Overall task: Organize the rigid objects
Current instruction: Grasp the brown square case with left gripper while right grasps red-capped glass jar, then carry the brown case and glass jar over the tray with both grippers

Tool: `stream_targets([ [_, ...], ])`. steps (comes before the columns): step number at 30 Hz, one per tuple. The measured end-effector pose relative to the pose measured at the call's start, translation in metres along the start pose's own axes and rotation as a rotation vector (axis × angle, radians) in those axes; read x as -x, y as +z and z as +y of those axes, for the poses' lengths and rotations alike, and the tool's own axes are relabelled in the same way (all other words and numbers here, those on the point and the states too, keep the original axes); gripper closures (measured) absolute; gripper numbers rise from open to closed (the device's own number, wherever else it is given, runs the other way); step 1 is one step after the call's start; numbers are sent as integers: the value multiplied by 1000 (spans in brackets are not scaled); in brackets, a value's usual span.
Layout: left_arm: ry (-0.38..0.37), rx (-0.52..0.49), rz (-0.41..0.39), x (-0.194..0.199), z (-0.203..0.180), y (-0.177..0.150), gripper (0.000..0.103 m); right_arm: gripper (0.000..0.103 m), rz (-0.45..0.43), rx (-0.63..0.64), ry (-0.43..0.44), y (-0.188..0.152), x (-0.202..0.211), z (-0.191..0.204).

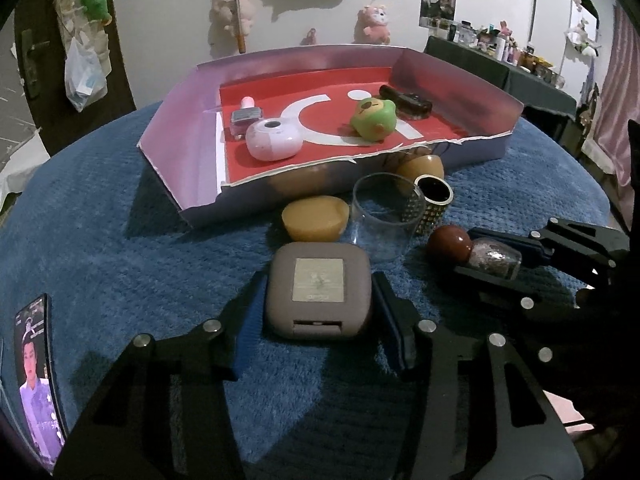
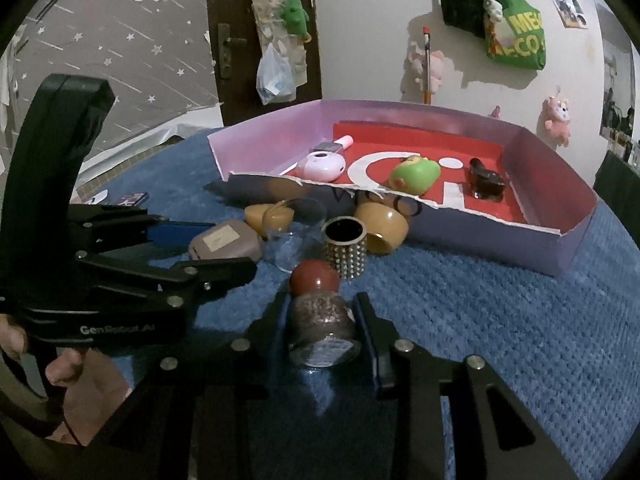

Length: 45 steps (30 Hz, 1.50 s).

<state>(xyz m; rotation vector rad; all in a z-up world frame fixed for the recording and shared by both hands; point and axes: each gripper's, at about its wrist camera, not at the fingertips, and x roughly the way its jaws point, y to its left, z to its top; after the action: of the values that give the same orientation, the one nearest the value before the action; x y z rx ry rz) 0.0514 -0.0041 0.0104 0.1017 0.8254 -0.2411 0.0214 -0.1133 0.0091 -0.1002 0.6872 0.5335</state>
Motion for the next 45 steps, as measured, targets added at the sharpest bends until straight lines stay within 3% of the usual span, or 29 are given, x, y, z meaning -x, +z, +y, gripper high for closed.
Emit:
stream_targets([
  [8, 8, 4, -3, 4, -2, -3, 54, 69, 21, -34, 3, -3, 10, -4],
  [28, -57, 11, -21, 18, -13, -7, 54, 70, 10, -117, 34, 6, 28, -17],
  [45, -83, 27, -102, 43, -8, 21, 54, 70, -50, -182, 116, 27, 45, -28],
])
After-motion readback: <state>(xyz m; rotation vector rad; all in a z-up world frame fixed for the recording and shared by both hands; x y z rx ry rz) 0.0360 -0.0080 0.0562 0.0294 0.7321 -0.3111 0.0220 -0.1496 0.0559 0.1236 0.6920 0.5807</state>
